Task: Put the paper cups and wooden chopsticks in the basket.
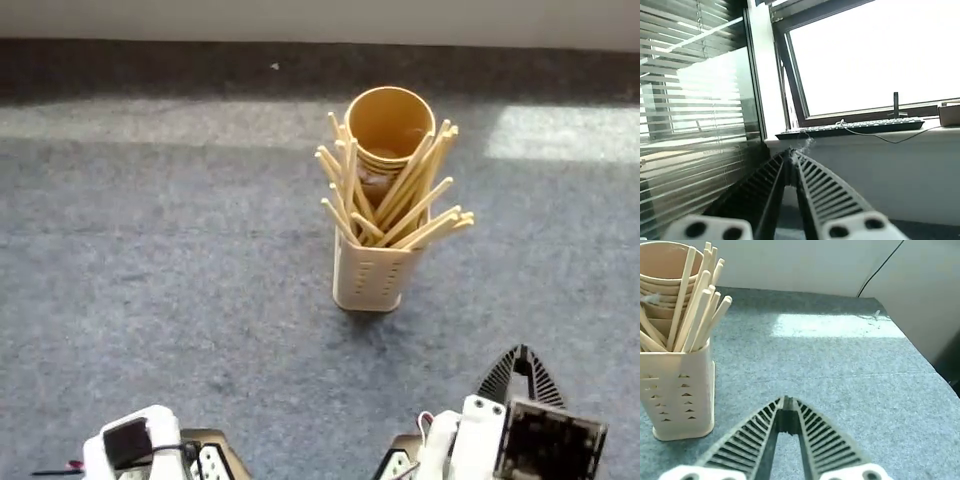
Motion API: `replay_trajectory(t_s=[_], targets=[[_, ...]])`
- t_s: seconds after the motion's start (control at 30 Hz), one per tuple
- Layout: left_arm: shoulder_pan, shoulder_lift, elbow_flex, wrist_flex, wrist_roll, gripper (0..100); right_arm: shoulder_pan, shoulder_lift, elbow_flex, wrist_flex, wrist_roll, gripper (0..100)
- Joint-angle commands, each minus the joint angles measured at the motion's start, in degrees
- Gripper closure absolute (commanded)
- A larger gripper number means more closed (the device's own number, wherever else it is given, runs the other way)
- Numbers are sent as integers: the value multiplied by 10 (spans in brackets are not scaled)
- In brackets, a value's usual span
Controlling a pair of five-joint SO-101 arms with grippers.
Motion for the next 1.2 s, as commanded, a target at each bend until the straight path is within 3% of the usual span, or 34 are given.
replay_trajectory(t_s=[0.0,0.17,0.3,0.43,0.67,0.87,1.03,1.17], targets=[[-14,-208,447,-1,5,994,-31,-77,96,8,-4,994],[-9,-364,755,-15,5,994,-70,-65,196,-8,-5,994],[-12,-417,966,-89,4,994,-86,-73,224,-60,-25,994],[-10,-406,1093,-183,4,994,-104,-73,305,-102,-33,994],[4,-406,1273,-338,6,994,-112,-73,423,-218,-24,994],[44,-400,1407,-446,6,994,-113,-73,621,-321,-25,994],[136,-405,1404,-448,6,994,-112,-73,759,-418,-25,994],[224,-400,1404,-445,6,994,-103,-73,782,-414,-25,994]])
